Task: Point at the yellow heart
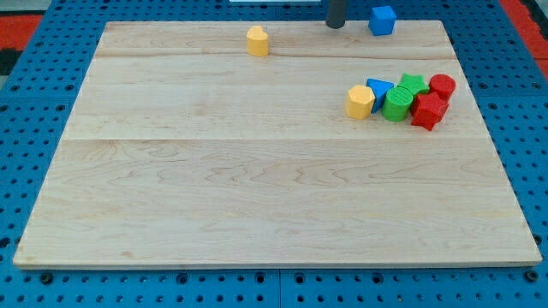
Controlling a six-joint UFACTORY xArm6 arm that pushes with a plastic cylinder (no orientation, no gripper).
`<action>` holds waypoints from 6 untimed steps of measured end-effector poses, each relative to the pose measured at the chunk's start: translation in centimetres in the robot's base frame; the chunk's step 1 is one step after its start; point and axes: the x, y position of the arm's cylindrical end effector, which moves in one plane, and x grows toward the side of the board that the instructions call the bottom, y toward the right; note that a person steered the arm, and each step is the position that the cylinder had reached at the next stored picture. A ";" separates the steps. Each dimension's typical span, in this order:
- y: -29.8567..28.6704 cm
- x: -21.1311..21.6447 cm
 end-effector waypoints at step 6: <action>-3.7 0.1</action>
